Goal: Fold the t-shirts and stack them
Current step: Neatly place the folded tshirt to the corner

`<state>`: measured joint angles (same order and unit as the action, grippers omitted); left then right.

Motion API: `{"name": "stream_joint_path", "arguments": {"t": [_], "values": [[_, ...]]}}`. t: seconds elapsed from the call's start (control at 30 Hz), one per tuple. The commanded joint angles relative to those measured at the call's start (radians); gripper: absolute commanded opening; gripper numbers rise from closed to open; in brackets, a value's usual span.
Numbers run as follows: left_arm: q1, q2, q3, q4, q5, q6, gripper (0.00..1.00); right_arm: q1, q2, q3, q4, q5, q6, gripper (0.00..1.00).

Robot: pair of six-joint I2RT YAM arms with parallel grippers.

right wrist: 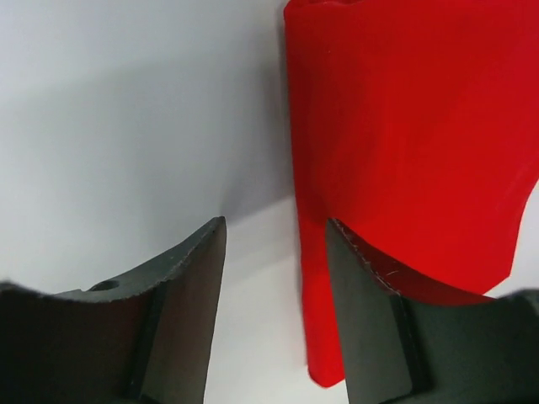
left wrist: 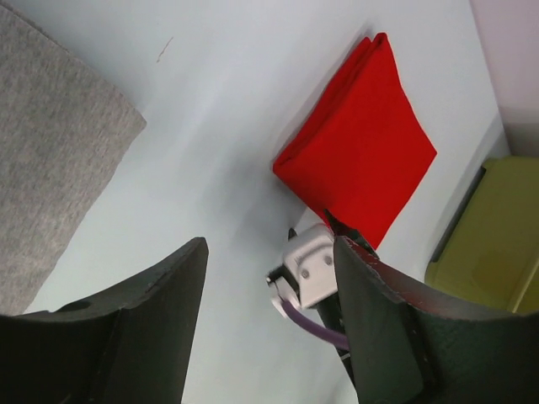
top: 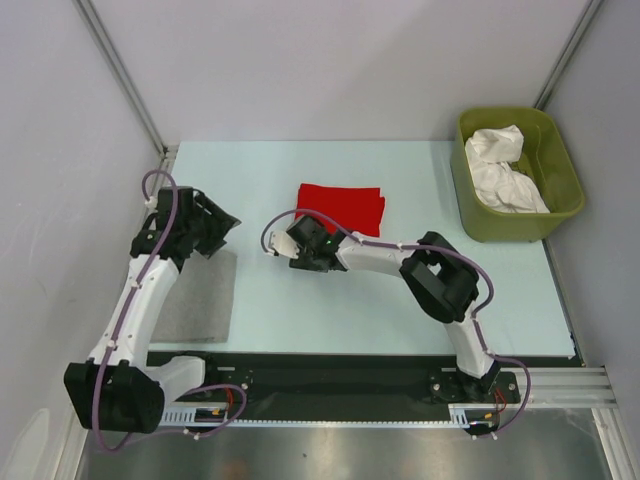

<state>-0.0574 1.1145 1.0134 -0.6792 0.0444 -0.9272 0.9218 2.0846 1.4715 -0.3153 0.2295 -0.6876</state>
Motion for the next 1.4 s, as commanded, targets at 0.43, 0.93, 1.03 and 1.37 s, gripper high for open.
{"name": "stream_joint_path", "arguments": {"t": [0.43,0.93,1.03,1.37], "values": [[0.027,0.079,0.054,-0.12,-0.038,-0.096,0.69,-0.043,0.154,0.154,0.058,0.117,-0.078,0.26],[0.054,0.405,0.007,0.378,0.388,0.006,0.89,-0.089,-0.138,-0.048,0.005,-0.079,-0.063,0.0],[0.016,0.509,0.045,0.45,0.409,-0.03,0.93,-0.103,-0.202,-0.091,-0.001,-0.136,-0.056,0.0],[-0.173,0.738,0.128,0.633,0.373,-0.219,1.0,-0.161,-0.276,-0.117,-0.018,-0.255,0.023,0.0]]}}
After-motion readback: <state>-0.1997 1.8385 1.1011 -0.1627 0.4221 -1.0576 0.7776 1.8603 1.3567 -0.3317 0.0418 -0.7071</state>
